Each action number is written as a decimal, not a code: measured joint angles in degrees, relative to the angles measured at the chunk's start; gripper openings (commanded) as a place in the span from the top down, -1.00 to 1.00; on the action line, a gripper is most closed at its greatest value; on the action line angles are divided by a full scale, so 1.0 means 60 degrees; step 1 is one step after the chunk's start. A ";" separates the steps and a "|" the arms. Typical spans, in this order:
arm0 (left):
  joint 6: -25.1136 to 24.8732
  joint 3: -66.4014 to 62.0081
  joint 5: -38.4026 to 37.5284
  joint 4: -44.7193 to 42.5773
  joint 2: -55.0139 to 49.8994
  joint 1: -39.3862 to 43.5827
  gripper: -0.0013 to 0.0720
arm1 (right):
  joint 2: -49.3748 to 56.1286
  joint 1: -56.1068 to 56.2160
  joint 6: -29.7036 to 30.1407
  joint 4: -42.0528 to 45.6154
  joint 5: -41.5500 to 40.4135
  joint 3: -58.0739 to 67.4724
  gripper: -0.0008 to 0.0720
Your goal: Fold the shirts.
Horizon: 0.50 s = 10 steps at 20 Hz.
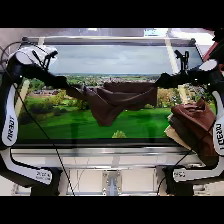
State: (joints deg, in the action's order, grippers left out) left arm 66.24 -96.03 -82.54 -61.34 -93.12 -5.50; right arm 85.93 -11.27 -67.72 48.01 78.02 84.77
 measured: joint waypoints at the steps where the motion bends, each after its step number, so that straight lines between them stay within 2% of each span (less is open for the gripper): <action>1: 0.0080 -0.0127 -0.0004 -0.0208 0.0175 -0.0062 0.92 | -0.0189 -0.0080 -0.0069 0.0284 0.0135 0.0033 0.90; 5: 0.0423 -0.0357 -0.0259 -0.1472 0.0543 -0.0171 0.92 | -0.0714 -0.0222 -0.0350 0.1086 0.0419 0.0095 0.90; 10: 0.1177 -0.0433 -0.0178 -0.4459 0.0652 -0.0211 0.92 | -0.0958 -0.0259 -0.0678 0.1698 0.1206 0.0109 0.90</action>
State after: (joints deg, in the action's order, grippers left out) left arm 73.30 -98.63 -83.61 -88.09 -89.21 -6.76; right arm 80.18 -12.82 -71.79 58.19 85.25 85.43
